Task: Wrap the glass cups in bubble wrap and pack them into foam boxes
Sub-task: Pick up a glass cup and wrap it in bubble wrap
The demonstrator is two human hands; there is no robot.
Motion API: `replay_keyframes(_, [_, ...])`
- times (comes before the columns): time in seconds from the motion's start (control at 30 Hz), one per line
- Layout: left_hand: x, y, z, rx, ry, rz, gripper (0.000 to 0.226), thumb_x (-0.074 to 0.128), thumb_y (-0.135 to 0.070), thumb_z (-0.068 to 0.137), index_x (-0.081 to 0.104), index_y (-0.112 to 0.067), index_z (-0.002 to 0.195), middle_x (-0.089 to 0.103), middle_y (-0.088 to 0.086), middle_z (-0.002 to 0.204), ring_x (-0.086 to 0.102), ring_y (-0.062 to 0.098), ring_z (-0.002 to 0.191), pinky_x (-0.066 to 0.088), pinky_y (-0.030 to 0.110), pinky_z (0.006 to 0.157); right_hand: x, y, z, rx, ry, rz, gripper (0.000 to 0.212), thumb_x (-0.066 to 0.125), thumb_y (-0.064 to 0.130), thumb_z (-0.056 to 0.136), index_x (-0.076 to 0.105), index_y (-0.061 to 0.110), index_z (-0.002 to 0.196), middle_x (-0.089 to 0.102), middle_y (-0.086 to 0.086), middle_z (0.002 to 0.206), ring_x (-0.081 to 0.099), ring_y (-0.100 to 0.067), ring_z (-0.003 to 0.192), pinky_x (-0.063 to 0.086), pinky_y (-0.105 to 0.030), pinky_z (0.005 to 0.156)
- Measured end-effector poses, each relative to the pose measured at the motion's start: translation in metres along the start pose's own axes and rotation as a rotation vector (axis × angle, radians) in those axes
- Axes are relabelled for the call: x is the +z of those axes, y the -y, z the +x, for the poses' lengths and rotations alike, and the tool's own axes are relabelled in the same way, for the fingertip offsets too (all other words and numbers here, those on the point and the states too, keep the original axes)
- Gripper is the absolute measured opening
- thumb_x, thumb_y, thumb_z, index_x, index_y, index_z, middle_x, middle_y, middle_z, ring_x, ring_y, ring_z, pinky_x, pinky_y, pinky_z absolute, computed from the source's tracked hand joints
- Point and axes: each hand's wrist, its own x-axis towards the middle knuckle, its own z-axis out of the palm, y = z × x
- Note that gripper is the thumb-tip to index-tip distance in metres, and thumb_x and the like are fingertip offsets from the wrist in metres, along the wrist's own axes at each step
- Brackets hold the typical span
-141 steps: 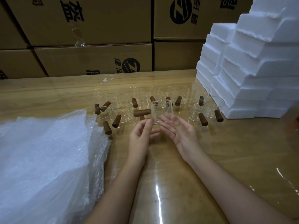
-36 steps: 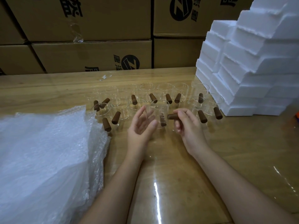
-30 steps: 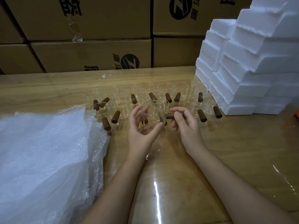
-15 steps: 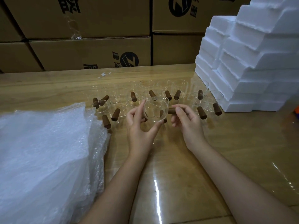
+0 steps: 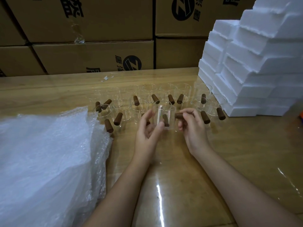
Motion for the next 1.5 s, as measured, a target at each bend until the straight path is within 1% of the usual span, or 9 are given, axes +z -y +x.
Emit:
replay_keyframes(0.17, [0.003, 0.005, 0.001, -0.04, 0.021, 0.016, 0.078, 0.079, -0.035, 0.065, 0.04, -0.026, 0.132, 0.062, -0.001, 0.119, 0.065, 0.011, 0.1, 0.054, 0.027, 0.081, 0.004, 0.001, -0.008, -0.155, 0.064, -0.195, 0.018, 0.048, 0.012, 0.081, 0.058, 0.026, 0.077, 0.057, 0.005, 0.075, 0.055, -0.01, 0.07, 0.045, -0.021, 0.066])
replay_keyframes(0.33, [0.004, 0.007, 0.001, 0.053, 0.022, 0.139, 0.073, 0.08, -0.019, 0.072, 0.039, -0.023, 0.132, 0.055, -0.003, 0.124, 0.056, 0.01, 0.116, 0.05, 0.024, 0.091, 0.001, 0.004, -0.015, -0.627, 0.096, -0.755, 0.03, 0.042, 0.016, 0.094, 0.066, 0.008, 0.11, 0.062, -0.002, 0.12, 0.054, -0.015, 0.117, 0.039, -0.043, 0.102])
replay_keyframes(0.53, [0.003, 0.004, 0.0, 0.12, -0.036, 0.139, 0.067, 0.074, -0.026, 0.074, 0.037, -0.03, 0.13, 0.051, 0.005, 0.134, 0.048, 0.008, 0.126, 0.044, 0.034, 0.102, 0.004, 0.003, -0.019, -0.88, 0.194, -0.954, 0.035, 0.042, 0.017, 0.095, 0.064, 0.005, 0.119, 0.057, -0.005, 0.132, 0.052, -0.016, 0.126, 0.022, -0.054, 0.114])
replay_keyframes(0.67, [0.001, 0.006, 0.002, 0.16, -0.076, 0.166, 0.068, 0.065, 0.01, 0.079, 0.034, -0.027, 0.127, 0.051, 0.0, 0.121, 0.053, -0.01, 0.11, 0.042, 0.004, 0.084, 0.008, 0.003, -0.024, -1.041, 0.257, -0.979, 0.039, 0.038, 0.022, 0.099, 0.068, 0.002, 0.113, 0.061, -0.009, 0.127, 0.052, -0.025, 0.127, 0.03, -0.051, 0.111])
replay_keyframes(0.83, [-0.002, 0.012, 0.001, 0.097, -0.035, 0.2, 0.066, 0.064, 0.006, 0.083, 0.031, -0.017, 0.135, 0.046, -0.011, 0.124, 0.051, -0.012, 0.11, 0.043, 0.005, 0.083, 0.01, 0.005, -0.025, -1.102, 0.328, -1.057, 0.039, 0.041, 0.024, 0.096, 0.068, 0.003, 0.115, 0.061, -0.008, 0.128, 0.049, -0.026, 0.129, 0.032, -0.05, 0.11])
replay_keyframes(0.97, [0.005, 0.009, -0.001, 0.091, 0.066, 0.257, 0.052, 0.057, -0.032, 0.086, 0.04, -0.013, 0.131, 0.054, -0.001, 0.123, 0.054, 0.006, 0.116, 0.044, 0.027, 0.098, 0.015, 0.006, -0.028, -1.122, 0.407, -1.091, 0.038, 0.047, 0.022, 0.093, 0.064, 0.001, 0.119, 0.057, -0.011, 0.132, 0.05, -0.023, 0.128, 0.034, -0.048, 0.11])
replay_keyframes(1.1, [0.008, 0.008, -0.001, 0.076, 0.065, 0.352, 0.043, 0.049, -0.051, 0.084, 0.044, -0.035, 0.124, 0.056, -0.005, 0.121, 0.055, 0.009, 0.116, 0.047, 0.036, 0.098, 0.019, 0.007, -0.03, -1.014, 0.348, -1.224, 0.043, 0.044, 0.025, 0.095, 0.057, 0.003, 0.129, 0.051, -0.01, 0.139, 0.045, -0.022, 0.133, 0.027, -0.046, 0.114])
replay_keyframes(1.27, [0.003, 0.011, -0.001, 0.075, 0.088, 0.36, 0.071, 0.068, -0.022, 0.083, 0.03, -0.02, 0.144, 0.047, 0.002, 0.138, 0.053, 0.012, 0.12, 0.049, 0.034, 0.096, 0.019, 0.006, -0.029, -0.86, 0.231, -1.385, 0.057, 0.033, 0.042, 0.097, 0.05, 0.004, 0.136, 0.044, -0.008, 0.146, 0.037, -0.02, 0.138, 0.015, -0.05, 0.117])
replay_keyframes(1.5, [0.0, 0.008, 0.0, 0.11, 0.001, 0.31, 0.062, 0.061, 0.003, 0.086, 0.029, -0.011, 0.137, 0.05, 0.01, 0.132, 0.055, 0.014, 0.117, 0.045, 0.017, 0.092, 0.015, 0.004, -0.025, -0.981, 0.261, -1.219, 0.045, 0.038, 0.028, 0.099, 0.059, -0.001, 0.125, 0.054, -0.013, 0.136, 0.045, -0.026, 0.132, 0.024, -0.05, 0.114])
